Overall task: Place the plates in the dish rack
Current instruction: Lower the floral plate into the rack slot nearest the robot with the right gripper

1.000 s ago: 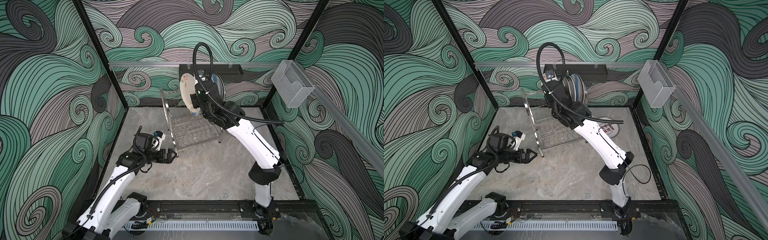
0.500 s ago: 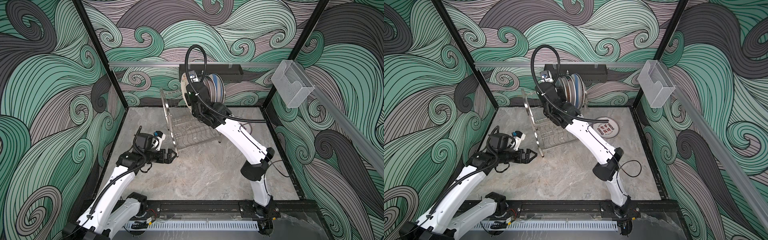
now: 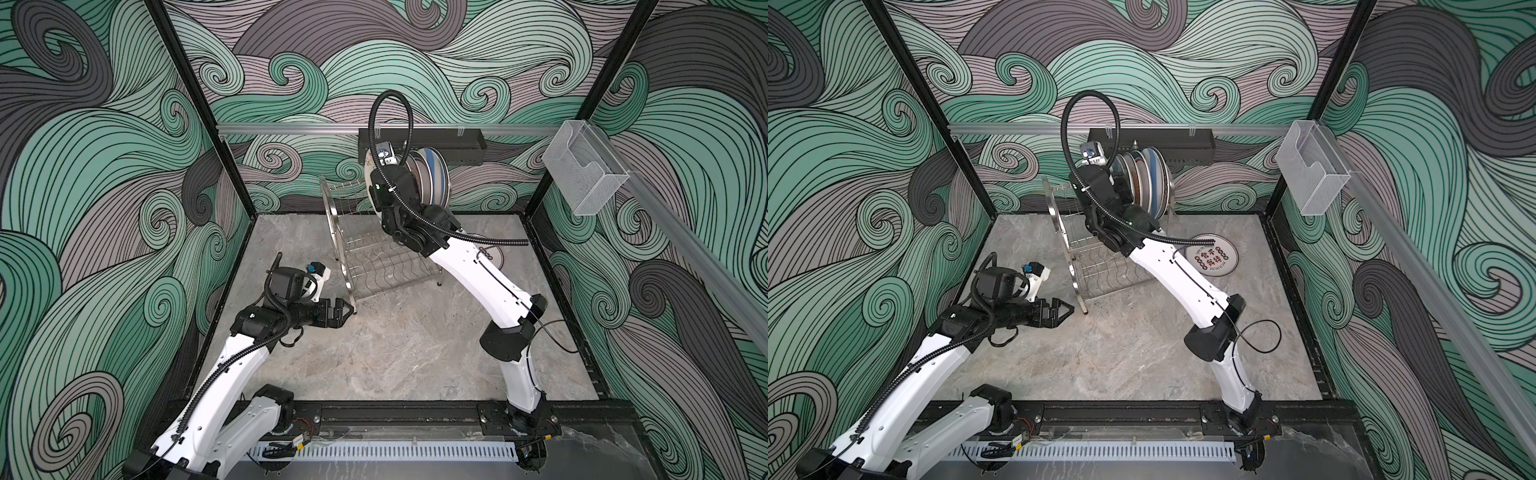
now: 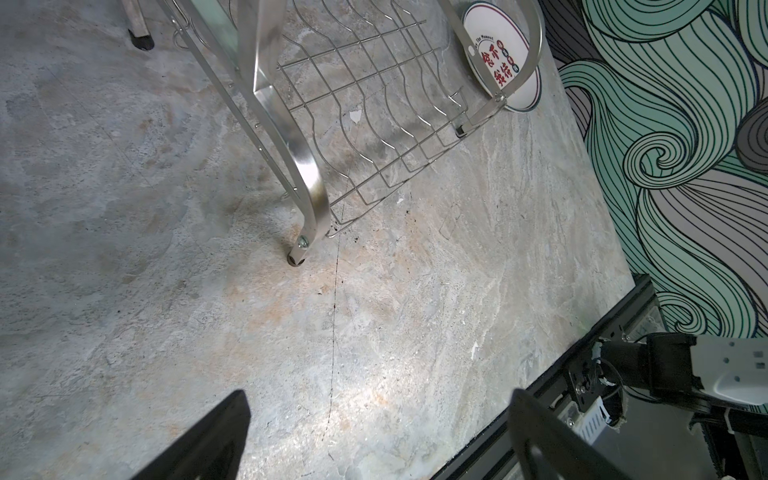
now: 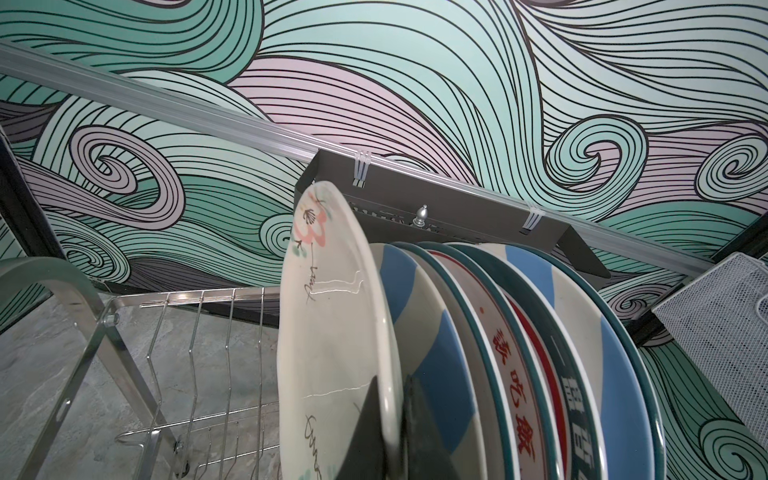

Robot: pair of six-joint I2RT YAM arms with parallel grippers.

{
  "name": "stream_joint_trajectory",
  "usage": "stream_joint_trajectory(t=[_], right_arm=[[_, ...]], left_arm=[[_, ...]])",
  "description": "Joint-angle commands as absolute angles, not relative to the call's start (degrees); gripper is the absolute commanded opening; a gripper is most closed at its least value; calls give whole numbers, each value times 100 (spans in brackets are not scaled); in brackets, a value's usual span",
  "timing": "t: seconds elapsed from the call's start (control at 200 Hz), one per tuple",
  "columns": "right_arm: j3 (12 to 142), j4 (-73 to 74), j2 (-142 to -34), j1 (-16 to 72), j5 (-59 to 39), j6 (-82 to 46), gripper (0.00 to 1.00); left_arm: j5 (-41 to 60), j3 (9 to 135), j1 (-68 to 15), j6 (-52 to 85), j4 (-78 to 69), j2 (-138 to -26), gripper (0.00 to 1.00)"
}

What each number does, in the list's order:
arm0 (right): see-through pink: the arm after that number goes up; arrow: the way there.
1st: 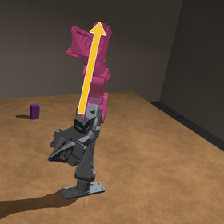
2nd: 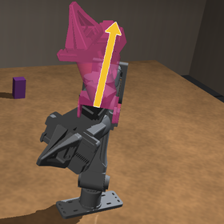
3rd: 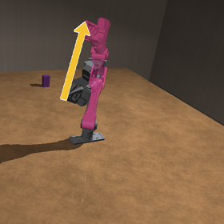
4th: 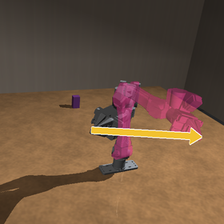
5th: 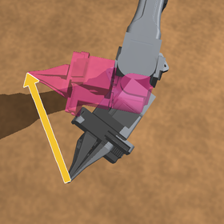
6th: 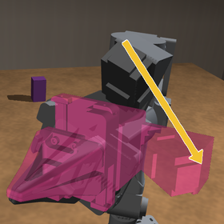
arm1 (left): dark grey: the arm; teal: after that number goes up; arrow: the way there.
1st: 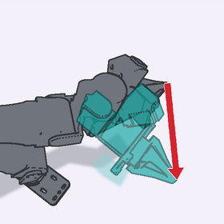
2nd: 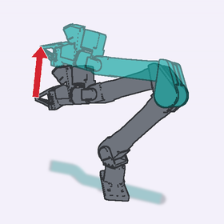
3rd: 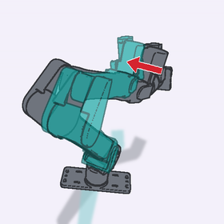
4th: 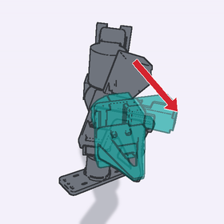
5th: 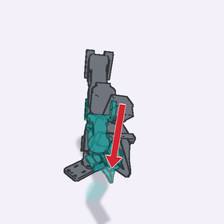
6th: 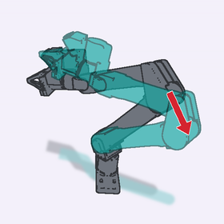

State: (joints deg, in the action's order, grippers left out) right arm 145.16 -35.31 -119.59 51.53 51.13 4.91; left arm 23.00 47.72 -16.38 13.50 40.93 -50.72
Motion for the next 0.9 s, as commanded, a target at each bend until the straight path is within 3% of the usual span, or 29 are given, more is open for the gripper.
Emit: stream_joint_trajectory(t=[0.0,0.53,0.695,0.796,0.896], right_arm=[[14786,-3009,-11945,5173,5250,246,0],[14625,-3249,-11919,5177,5184,167,0],[14414,-3178,-11740,5194,5002,204,14],[14292,-3059,-11631,5229,4958,286,28],[14304,-3033,-11592,5263,4918,358,32]], left_arm=[[2382,4770,-1607,1265,4195,-4990,99],[2382,4755,-1602,1271,4186,-4973,99],[2371,4756,-1603,1279,4178,-4960,98],[2372,4762,-1606,1275,4176,-4967,99],[2364,4762,-1601,1283,4182,-4974,99]])
